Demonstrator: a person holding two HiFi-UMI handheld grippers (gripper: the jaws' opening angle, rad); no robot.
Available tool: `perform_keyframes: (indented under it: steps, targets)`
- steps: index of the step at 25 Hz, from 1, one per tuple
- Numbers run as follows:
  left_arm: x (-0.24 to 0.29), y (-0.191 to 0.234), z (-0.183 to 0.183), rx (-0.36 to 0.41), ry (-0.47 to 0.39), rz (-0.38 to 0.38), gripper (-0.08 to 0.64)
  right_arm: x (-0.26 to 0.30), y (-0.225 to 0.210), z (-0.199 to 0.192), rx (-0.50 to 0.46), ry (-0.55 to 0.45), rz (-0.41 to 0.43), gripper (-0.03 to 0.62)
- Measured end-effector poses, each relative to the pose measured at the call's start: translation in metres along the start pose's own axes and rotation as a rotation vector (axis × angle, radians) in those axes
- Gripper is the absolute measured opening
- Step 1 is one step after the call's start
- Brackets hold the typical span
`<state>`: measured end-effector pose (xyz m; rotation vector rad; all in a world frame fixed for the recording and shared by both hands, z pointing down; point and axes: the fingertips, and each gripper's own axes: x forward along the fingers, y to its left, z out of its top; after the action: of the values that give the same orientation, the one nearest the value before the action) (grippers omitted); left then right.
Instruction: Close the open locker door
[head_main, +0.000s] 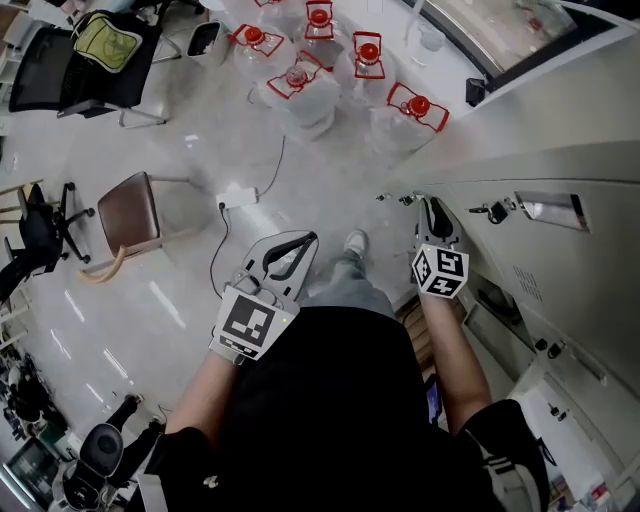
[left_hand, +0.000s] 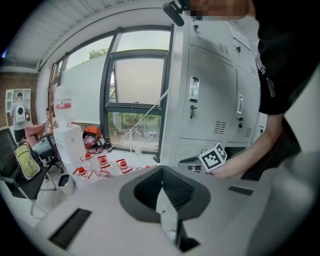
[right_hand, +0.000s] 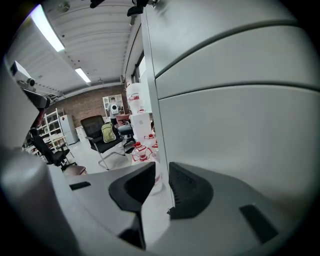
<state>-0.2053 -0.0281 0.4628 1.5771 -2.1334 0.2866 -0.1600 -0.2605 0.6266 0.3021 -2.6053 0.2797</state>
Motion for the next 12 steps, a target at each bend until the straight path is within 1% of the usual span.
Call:
perform_keyframes:
  steps: [5,12]
  targets:
    - [0.0029,-0.0016,-0.0018,-0.014,-0.002,0.018,0.021,0.0045,0.003,-0.0019,-0.012,0.013,0.021,0.097]
    - [-0.0003,0.0006,-0.0006,-0.022,-0.014,0.019,0.021,0.0063,0.0036,-0.0016,-0.012,0.027,0.022,0.097]
